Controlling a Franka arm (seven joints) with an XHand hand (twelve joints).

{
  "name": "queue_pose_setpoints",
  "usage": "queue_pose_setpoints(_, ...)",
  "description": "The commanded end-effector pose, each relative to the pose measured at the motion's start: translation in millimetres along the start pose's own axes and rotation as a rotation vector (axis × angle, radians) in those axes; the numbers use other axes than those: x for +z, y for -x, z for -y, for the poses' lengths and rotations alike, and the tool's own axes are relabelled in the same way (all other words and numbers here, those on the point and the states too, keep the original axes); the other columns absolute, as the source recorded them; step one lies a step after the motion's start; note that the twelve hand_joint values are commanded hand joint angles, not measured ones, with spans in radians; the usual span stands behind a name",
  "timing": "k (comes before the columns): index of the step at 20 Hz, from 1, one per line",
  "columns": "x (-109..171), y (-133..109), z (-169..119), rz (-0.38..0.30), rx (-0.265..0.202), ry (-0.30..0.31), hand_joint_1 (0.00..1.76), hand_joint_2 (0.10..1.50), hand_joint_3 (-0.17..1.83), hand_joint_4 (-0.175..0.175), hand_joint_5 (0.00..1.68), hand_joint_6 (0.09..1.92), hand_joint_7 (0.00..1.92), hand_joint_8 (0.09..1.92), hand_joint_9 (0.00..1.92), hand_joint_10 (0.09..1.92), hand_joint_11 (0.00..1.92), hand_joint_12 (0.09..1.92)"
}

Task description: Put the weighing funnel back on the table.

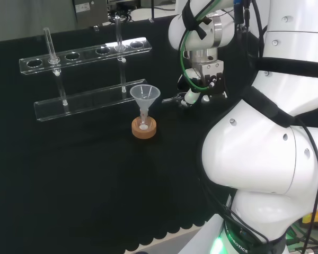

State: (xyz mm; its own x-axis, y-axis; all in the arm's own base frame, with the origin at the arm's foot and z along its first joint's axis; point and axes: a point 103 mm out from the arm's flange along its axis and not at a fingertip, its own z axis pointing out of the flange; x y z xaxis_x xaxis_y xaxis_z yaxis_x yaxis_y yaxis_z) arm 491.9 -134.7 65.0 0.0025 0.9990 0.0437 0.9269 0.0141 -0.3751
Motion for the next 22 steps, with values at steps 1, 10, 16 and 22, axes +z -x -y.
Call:
queue_pose_setpoints(1,1.2,0.6,0.7,0.011,-0.001,-0.004,1.07,0.73,0.72,0.146,1.06,1.06,0.55,0.67,0.76,0.53,0.4,1.31)
queue_pose_setpoints(10,0.7,0.0,6.4,0.037,-0.014,-0.04,0.98,0.67,0.74,-0.034,0.45,0.62,0.35,0.71,0.59,0.6,0.33,1.34)
queue_pose_setpoints(16,-2.4,1.0,12.6,0.048,-0.016,-0.053,0.95,0.63,0.75,-0.036,0.34,0.25,0.23,0.7,0.47,0.65,0.25,1.37)
queue_pose_setpoints(22,-22.1,-1.6,29.2,0.057,-0.018,0.0,0.94,0.62,0.75,-0.035,0.34,0.18,0.2,0.69,0.44,0.65,0.22,1.37)
